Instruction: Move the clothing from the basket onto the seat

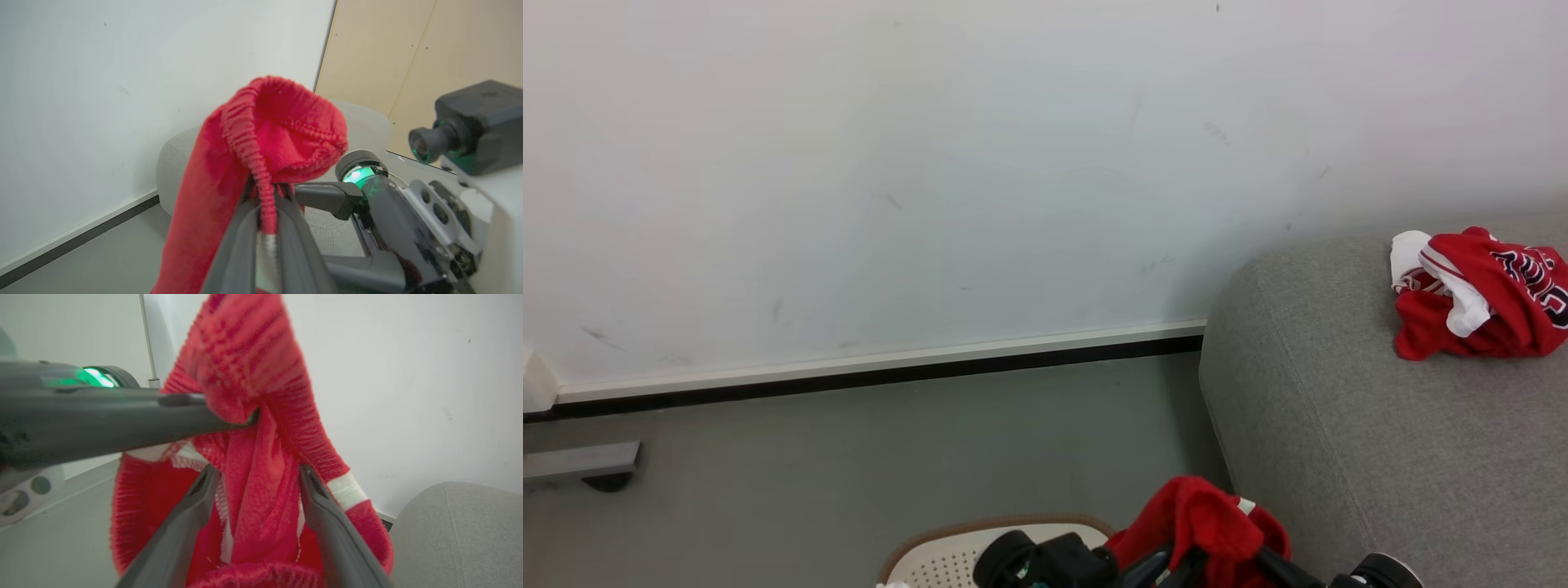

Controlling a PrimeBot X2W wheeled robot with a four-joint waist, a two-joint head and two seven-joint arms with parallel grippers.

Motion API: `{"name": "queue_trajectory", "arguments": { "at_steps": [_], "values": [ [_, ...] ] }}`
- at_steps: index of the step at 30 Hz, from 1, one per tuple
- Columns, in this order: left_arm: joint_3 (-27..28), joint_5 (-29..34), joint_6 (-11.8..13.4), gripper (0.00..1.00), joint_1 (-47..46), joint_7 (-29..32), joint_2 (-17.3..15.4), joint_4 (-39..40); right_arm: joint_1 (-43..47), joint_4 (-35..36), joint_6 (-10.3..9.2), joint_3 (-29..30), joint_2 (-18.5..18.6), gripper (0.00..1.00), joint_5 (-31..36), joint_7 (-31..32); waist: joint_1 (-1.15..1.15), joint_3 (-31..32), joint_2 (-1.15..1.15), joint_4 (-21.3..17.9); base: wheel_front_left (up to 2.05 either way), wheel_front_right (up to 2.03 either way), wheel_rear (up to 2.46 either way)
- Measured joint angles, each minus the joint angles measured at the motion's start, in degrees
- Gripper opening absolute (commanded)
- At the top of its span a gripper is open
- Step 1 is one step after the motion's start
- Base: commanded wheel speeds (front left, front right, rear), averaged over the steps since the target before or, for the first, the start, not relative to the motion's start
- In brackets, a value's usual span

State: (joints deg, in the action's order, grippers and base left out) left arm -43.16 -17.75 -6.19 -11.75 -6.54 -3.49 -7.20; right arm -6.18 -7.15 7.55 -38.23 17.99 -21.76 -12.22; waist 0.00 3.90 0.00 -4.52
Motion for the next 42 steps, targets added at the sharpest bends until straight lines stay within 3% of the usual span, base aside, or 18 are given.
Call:
{"name": "queue_trajectory", "arguments": {
  "at_steps": [2, 3, 4, 12, 13, 14, 15, 16, 30, 42],
  "values": [
    [-1.08, -1.03, -0.40, 0.00, -0.09, 0.22, 0.01, 0.29, -0.29, -0.21, 0.01, -0.78, 0.16, 1.00, -0.68, 0.43, 0.00, -0.02, 0.00, 0.03, 0.00, 0.00, 0.00],
    [-1.47, -1.46, -0.44, 0.00, -0.12, 0.42, -0.03, 0.33, -0.42, -0.27, 0.00, -1.10, 0.29, 0.36, -1.12, 0.62, 0.00, -0.05, 0.00, 0.05, 0.00, 0.00, 0.00],
    [-1.81, -1.52, -0.60, 0.00, -0.18, 0.45, -0.21, 0.36, -0.53, -0.30, 0.00, -1.34, 0.40, 0.00, -1.38, 0.63, 0.00, -0.10, 0.00, 0.08, 0.00, 0.00, 0.00],
    [-1.99, -3.05, -0.74, 0.03, -0.62, 0.32, -1.24, -0.25, -0.77, -0.58, 0.01, -0.55, 0.88, 0.00, -3.38, 0.56, 0.00, -0.29, 0.00, 0.02, 0.00, 0.00, 0.00],
    [-1.94, -3.07, -0.48, 0.33, -0.62, 0.09, -1.29, -0.41, -0.77, -0.59, 0.01, -0.02, 0.88, 0.00, -3.56, 0.48, 0.00, -0.27, 0.00, -0.03, 0.00, 0.00, 0.00],
    [-1.93, -3.05, -0.32, 0.49, -0.62, -0.18, -1.40, -0.54, -0.74, -0.59, 0.04, 0.44, 0.90, 0.00, -3.59, 0.43, 0.00, -0.27, 0.00, -0.09, 0.00, 0.00, 0.00],
    [-1.92, -3.04, -0.23, 0.96, -0.63, -0.29, -1.49, -0.82, -0.69, -0.58, 0.08, 0.96, 0.89, 0.00, -3.88, 0.29, 0.00, -0.30, 0.00, -0.17, 0.00, 0.00, 0.00],
    [-1.96, -3.03, 0.00, 1.00, -0.63, -0.46, -1.51, -1.08, -0.63, -0.55, 0.08, 1.51, 0.90, 0.00, -4.16, 0.29, 0.00, -0.34, 0.00, -0.27, 0.00, 0.00, 0.00],
    [-2.55, -2.57, 0.78, 1.00, -0.81, -2.69, -2.35, -3.91, 1.94, 0.62, 0.01, 14.48, 3.87, 0.00, -4.47, 0.00, 0.00, -1.37, 0.00, -5.06, 0.00, 0.00, 0.00],
    [-3.96, -2.59, 0.75, 1.00, -2.37, -3.93, -1.64, -6.52, 4.06, 3.69, 0.01, 19.04, 4.10, 0.00, -2.99, 0.90, 0.00, -2.60, 0.00, -12.33, 0.00, 0.00, 0.00]
  ]
}}
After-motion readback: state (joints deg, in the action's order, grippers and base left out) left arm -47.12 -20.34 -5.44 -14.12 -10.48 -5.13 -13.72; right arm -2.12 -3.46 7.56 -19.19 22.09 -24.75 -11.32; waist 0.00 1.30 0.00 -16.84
